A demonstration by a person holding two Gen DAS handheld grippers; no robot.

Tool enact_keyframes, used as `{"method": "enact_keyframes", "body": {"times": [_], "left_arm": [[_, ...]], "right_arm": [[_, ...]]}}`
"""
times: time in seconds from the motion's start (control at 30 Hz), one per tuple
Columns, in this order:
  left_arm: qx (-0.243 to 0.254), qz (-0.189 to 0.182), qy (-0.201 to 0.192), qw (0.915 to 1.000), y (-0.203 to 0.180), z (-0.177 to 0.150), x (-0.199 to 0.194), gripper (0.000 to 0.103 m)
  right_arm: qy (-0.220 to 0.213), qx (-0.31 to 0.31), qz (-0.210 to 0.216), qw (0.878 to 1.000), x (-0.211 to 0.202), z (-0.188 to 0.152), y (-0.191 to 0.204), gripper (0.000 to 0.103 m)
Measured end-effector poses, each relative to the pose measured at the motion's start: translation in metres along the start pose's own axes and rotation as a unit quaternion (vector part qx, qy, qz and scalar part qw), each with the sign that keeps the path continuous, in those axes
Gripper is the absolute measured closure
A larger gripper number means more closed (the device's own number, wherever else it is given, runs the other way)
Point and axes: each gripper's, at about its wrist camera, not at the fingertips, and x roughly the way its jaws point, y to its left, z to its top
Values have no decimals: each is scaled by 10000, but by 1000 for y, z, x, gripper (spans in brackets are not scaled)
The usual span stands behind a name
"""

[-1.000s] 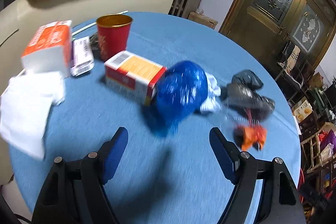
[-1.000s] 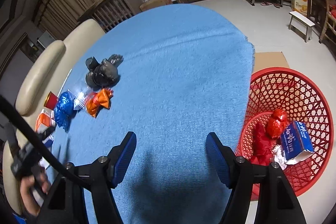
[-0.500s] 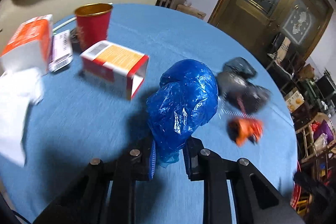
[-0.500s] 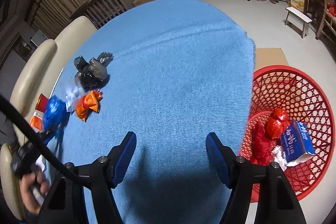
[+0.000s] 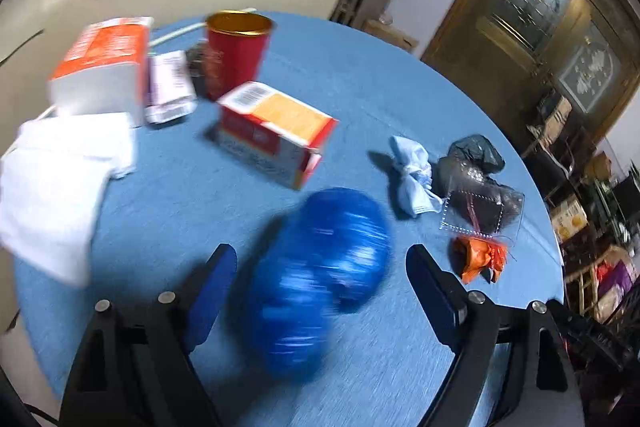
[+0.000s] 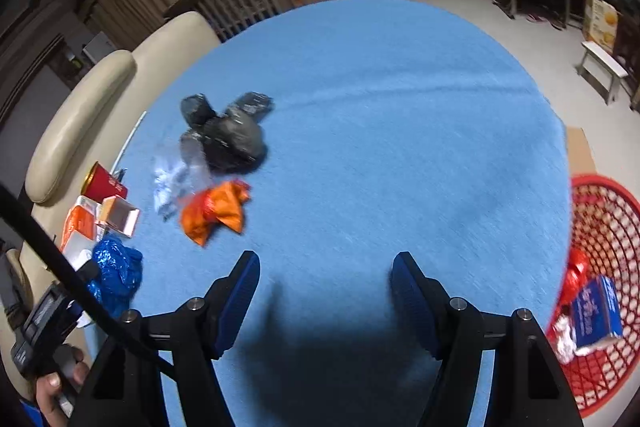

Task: Collect trash
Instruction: 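Grasp the blue plastic bag with the left tool and lift it, then grasp the clear plastic container with the right tool while the left tool holds the blue bag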

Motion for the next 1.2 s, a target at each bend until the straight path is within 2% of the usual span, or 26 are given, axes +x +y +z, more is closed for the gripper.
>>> {"method": "enact_keyframes", "body": {"times": [0.07,0.1,0.13,0.17,0.4,0.63,0.83,0.97,1.2], "left_arm": [[252,100,183,9995,-8,-2,13,17],[383,74,190,9991,-11,-4,17,29],[451,120,192,9987,-13,-7,19,65],[470,109,316,9983,-14,-10,23,63],[266,0,223,9994,3,-22,12,64],[319,83,142,9994,6,-34,3,65],[286,67,154,9994,3,-32,5,65],[260,69,139,9995,5,-33,3,65],[199,32,147,9997,10,-36,-1,65]], "right_arm": [[-57,-127,62,9999,2,9,11,30],[-88,-200,89,9997,4,15,19,30],[-113,-269,116,9995,6,19,24,30],[-138,-378,173,9990,9,25,33,30],[112,-825,408,9957,50,51,73,30],[340,-1001,701,9919,77,56,99,30],[393,-1223,1001,9866,70,47,118,30],[133,-1440,975,9847,54,46,127,30],[153,-2336,1131,9656,65,46,173,30]]}}
